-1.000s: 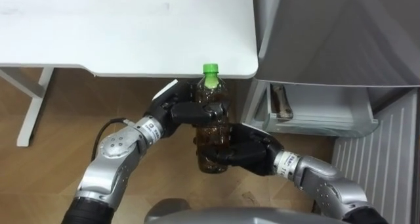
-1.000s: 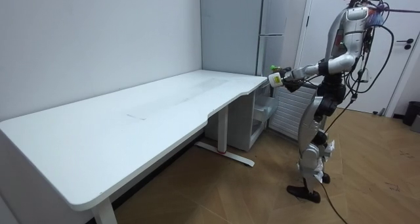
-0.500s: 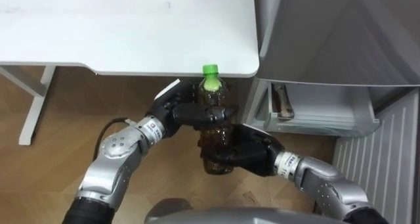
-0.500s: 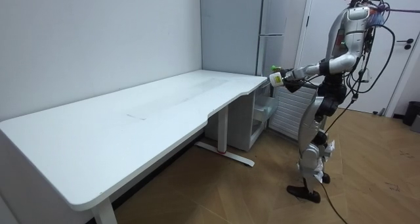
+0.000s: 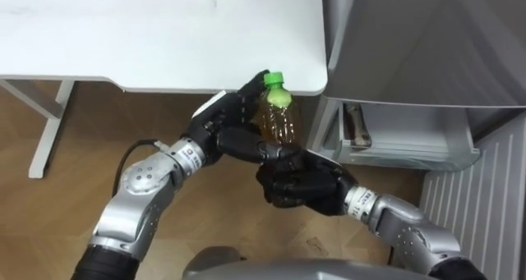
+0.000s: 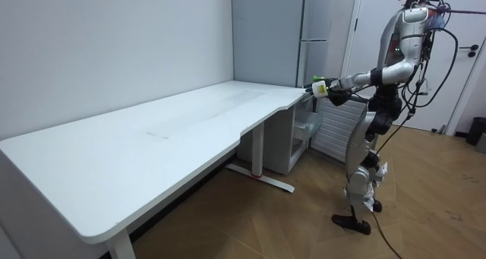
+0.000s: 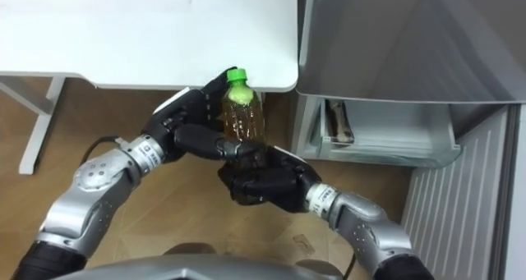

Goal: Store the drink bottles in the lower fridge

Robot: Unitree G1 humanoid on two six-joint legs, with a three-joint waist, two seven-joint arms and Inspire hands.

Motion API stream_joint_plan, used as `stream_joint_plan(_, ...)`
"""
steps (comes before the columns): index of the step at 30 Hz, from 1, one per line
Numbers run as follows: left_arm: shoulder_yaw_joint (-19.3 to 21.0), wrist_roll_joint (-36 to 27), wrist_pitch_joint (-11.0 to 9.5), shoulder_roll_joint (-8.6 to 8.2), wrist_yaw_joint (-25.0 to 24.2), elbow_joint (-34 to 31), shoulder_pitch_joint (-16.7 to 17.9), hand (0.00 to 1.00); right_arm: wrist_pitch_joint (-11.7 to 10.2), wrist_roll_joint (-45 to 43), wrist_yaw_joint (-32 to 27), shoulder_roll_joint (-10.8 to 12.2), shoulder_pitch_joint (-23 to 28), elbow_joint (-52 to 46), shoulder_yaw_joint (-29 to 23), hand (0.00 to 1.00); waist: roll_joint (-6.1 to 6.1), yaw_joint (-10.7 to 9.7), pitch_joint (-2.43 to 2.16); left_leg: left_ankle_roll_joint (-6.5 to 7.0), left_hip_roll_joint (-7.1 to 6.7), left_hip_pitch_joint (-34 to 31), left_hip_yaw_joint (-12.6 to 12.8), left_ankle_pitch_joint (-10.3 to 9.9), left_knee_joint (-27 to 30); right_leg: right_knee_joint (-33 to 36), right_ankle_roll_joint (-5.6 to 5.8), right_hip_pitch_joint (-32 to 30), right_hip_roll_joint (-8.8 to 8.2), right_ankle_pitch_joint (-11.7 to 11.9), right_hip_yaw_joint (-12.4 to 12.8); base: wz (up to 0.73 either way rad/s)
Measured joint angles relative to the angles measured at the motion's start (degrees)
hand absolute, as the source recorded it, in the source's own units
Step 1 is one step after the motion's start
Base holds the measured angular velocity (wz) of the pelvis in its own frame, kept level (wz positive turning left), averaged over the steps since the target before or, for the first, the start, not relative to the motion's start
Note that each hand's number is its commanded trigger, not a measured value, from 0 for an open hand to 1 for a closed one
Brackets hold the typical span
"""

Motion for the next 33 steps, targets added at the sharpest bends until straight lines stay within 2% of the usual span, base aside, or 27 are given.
stream_joint_plan(3, 0.58, 0.12, 0.00, 0.44, 0.27, -3.04, 0.00, 0.00, -0.57, 1.74, 1.35, 0.31, -0.11, 0.00, -1.17, 1.00, -0.24, 0.01, 0.15, -0.01, 0.00, -0.24, -0.07, -0.01, 0.02, -0.06, 0.00, -0.13, 0.01, 0.00, -0.06, 0.00)
stream_joint_plan(7, 3.64, 0.45, -0.04, 0.33, 1.37, -9.24, -0.01, 0.00, -0.22, 1.62, 2.01, 0.03, 0.32, 0.19, -2.00, 1.00, -0.23, -0.09, 0.17, -0.03, -0.04, -0.58, -0.37, -0.05, 0.04, -0.06, 0.00, -0.52, 0.02, 0.00, 0.05, 0.00)
stream_joint_plan(10, 5.32, -0.22, -2.37, -0.39, 2.45, -13.42, -0.03, 0.00, 0.97, 1.53, 2.00, -0.48, 1.08, 0.54, -1.96, 1.00, 0.21, 0.02, 0.16, -0.02, -0.11, -0.84, -0.27, -0.03, 0.03, -0.08, 0.00, -0.80, 0.04, 0.00, 0.75, -0.01)
stream_joint_plan(11, 5.99, -0.58, -3.36, -1.20, 3.10, -14.04, -0.08, 0.00, 1.51, 1.47, 1.99, -0.56, 1.48, 0.70, -2.00, 1.00, 0.51, 0.12, 0.19, -0.02, -0.11, -0.64, -0.15, -0.03, -0.07, -0.08, 0.00, -0.74, 0.04, 0.00, 0.98, -0.04)
stream_joint_plan(15, 6.47, -0.62, -3.71, -1.59, 5.87, -14.30, -1.82, 0.00, 2.09, 1.23, 1.97, -0.39, 2.56, 0.76, -1.93, 1.00, 1.38, 0.07, 0.49, -0.04, -0.13, 1.30, -0.18, -0.02, -0.82, -0.22, 0.02, 0.83, 0.06, -0.01, 0.81, -0.01)
stream_joint_plan(20, 8.96, -0.75, -5.20, -1.65, 7.78, -14.71, -3.97, 0.00, 2.09, 1.23, 1.98, -0.76, 2.78, 0.69, -2.01, 1.00, 1.83, 1.57, 0.41, -0.11, 0.11, 1.75, 0.42, -0.02, -1.05, -0.22, 0.02, 0.91, 0.14, -0.01, 1.15, -0.07)
stream_joint_plan(23, 10.71, -0.69, -6.09, -1.75, 8.66, -14.93, -4.05, 0.00, 2.09, 1.24, 1.98, -0.66, 2.78, 0.53, -2.28, 1.00, 2.07, 2.76, 0.24, -0.11, 0.08, 1.87, 0.46, -0.02, -1.05, -0.21, 0.02, 0.98, 0.10, -0.01, 1.13, 0.00)
stream_joint_plan(27, 13.05, -0.78, -6.24, -1.77, 11.12, -16.43, -4.03, 0.00, 2.09, 1.23, 1.98, -0.64, 2.82, 0.55, -2.28, 1.00, 2.05, 3.95, 0.22, -0.11, 0.04, 2.17, 0.48, 0.00, -1.21, -0.21, 0.02, 1.14, 0.09, -0.01, 1.13, 0.00)
stream_joint_plan(33, 17.68, -0.76, -8.32, -1.82, 18.24, -17.23, -4.00, 0.00, 2.05, 0.41, 1.90, -0.52, 4.71, 0.42, -2.81, 1.00, 1.46, 5.04, -0.04, -0.27, 0.04, 3.95, 0.43, 0.13, -2.46, -0.25, 0.02, 2.11, 0.10, -0.01, 0.68, 0.00)
